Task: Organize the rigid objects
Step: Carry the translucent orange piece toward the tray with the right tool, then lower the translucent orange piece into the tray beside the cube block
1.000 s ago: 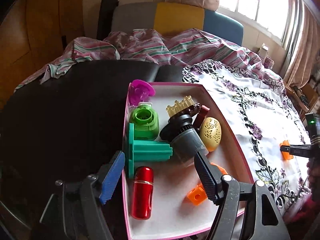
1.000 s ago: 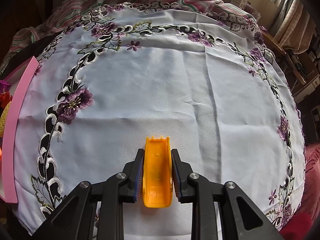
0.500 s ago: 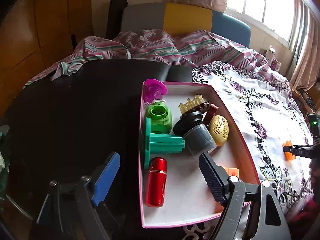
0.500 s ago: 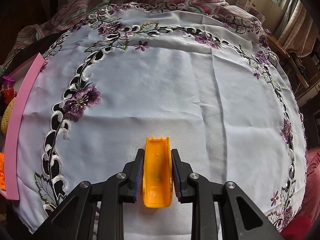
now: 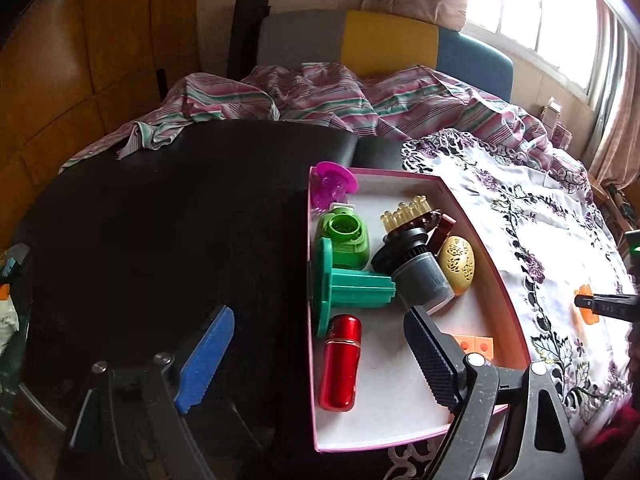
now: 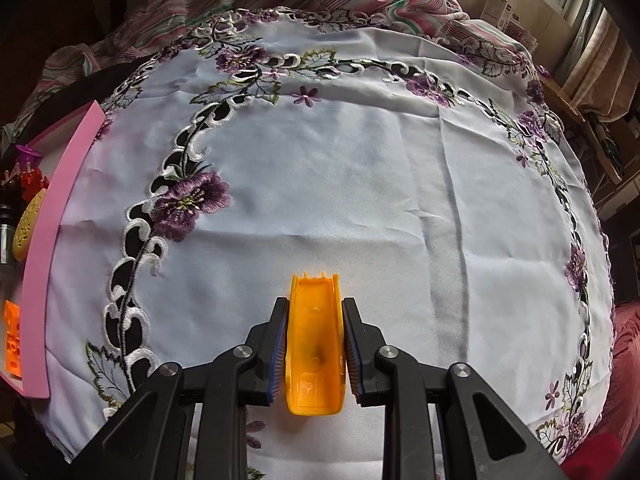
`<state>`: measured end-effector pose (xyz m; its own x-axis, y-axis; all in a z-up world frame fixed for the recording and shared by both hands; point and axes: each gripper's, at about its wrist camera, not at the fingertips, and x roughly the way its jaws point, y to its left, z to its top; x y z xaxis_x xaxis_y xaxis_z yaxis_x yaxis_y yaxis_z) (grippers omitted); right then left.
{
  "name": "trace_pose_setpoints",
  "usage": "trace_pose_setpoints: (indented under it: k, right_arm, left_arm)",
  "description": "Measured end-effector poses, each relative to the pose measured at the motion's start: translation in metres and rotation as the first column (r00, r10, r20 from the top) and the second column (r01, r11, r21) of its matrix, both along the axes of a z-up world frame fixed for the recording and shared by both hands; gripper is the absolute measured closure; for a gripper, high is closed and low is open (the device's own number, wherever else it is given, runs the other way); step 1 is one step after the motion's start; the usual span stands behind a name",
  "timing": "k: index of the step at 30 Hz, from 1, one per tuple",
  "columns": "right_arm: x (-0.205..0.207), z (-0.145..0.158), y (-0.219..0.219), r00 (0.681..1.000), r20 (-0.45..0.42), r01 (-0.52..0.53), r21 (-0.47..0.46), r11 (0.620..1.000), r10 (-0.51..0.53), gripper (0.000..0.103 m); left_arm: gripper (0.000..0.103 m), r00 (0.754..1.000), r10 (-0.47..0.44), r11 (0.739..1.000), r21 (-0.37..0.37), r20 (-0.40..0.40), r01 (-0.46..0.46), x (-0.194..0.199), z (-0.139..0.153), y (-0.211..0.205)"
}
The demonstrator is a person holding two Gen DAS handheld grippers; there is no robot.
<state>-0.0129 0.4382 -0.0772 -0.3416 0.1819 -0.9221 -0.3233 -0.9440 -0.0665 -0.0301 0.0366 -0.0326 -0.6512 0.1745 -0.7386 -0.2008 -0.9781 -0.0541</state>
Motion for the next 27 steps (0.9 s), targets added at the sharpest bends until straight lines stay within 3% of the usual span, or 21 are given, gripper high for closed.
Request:
trace_pose_setpoints:
  k: [7,14,19,27]
  right_arm:
    - [-0.006,0.034,-0.056,0.987,-0.129,-0.109,-0.081,0.991,0.098,0.078]
    - [-0.020,0.058,-0.146,0.931,-0.239,-0.313,-0.132,0.941,0.276,0.078]
    - [-0.031,0.051,-0.189,0.907,-0.232,-0.391,-0.145,0.909,0.353,0.078]
    - [-0.047,0.017,-0.220,0.914,-0.152,-0.397,-0.140,0.907,0.377,0.078]
  left_arm:
    - [0.015,1.000,0.017,1.000,0.008,0.009,-0.017,-0.001,-0.002,-0.008]
    - [0.015,0.999,0.035,0.999,0.007,0.019,-0.035,-0.002,-0.006,-0.015]
    - [0.015,0.999,0.049,0.999,0.007,0.021,-0.049,-0.002,-0.008,-0.021]
    - [0.014,0.997,0.068,0.998,0.010,0.032,-0.068,-0.003,-0.012,-0.026]
